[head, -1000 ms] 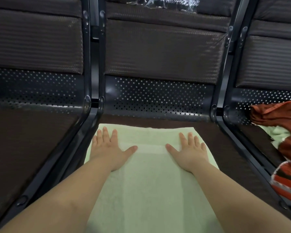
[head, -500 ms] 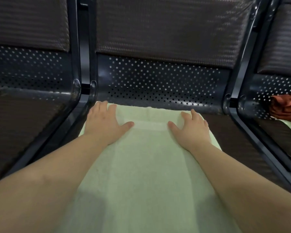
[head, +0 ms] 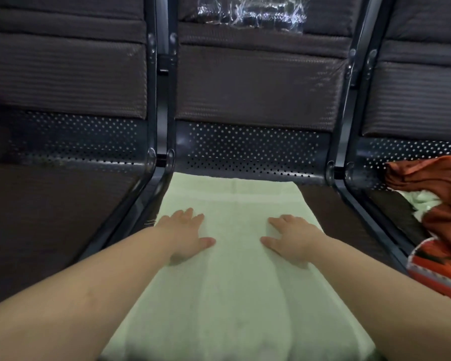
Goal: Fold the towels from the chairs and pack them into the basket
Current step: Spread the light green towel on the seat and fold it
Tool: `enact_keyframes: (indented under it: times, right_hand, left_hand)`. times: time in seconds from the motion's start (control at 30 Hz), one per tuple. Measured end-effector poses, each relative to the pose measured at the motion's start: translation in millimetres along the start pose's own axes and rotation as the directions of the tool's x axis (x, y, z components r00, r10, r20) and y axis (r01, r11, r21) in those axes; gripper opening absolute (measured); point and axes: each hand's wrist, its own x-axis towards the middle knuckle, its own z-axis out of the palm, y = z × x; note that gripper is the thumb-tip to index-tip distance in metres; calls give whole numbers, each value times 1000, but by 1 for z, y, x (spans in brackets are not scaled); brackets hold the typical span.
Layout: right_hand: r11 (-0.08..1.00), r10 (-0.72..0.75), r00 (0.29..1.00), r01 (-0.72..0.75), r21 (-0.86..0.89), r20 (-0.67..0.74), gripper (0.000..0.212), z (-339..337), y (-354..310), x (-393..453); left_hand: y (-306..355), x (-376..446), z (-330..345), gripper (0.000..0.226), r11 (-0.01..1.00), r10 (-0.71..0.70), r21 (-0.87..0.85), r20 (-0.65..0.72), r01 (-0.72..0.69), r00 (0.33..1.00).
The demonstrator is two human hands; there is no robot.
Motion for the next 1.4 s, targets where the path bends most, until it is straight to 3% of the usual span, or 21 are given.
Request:
enact_keyframes:
  times: [0.23,0.43,0.5,0.57,0.63,0.7,0.8,0.87,0.93,1.03,1.13,1.2,1.3,1.4]
  right_hand:
    - [991,130,979,-134,10,157,80,-6,15,-76]
    - [935,305,949,-313,164,75,80,-8,32,-111]
    - [898,376,922,-388,209,95,79,-9,35,-116]
    - [867,414,895,-443,228,164,60,-12,37,-120]
    - [838,416,876,-473,272,243,38,-15,37,-124]
    - [797,405,869,-488,355,285,34,-16,37,-128]
    - [677,372,885,-466,570,281,23,-14,41,-130]
    - [535,352,901,-415,736,252,17,-16,44,-132]
    - [467,303,926,-349,813,224,13,-17,49,-134]
    - [497,232,960,-257,828,159,6,-19,60,-136]
    - [524,134,984,-173,834,120,17,-20,68,-139]
    - [553,43,985,-164,817,169,26,-20,72,-141]
    - [698,-23,970,-159,698,243,27,-24,71,-148]
    - [856,11,971,-133,500,238,38,-29,64,-152]
  left_hand:
    - [-20,-75,11,87,998,-49,-35,151,54,987]
    - [-42,-112,11,66,965,-187,-186,4,184,982]
    - [-45,-117,13,67,922,-266,-294,-9,252,964]
    - [-44,-120,15,66,862,-323,-402,33,308,946]
    - [-44,-120,17,46,812,-322,-493,67,312,944]
    - [-43,-122,17,27,789,-318,-533,72,306,946]
    - [-40,-123,16,18,763,-308,-586,42,273,951]
    - [-38,-123,14,17,651,-304,-726,17,221,953]
    - [-40,-125,11,18,504,-295,-852,-17,141,955]
    - [-50,-129,11,12,420,-280,-907,-90,38,956]
    - [-61,-133,13,17,435,-161,-900,-112,-32,981]
    - [-66,-138,15,23,457,-95,-888,-97,-43,991]
    - [-71,-146,15,35,530,-49,-847,-82,-44,995]
    - [-72,-146,17,46,675,-37,-736,-83,-37,996]
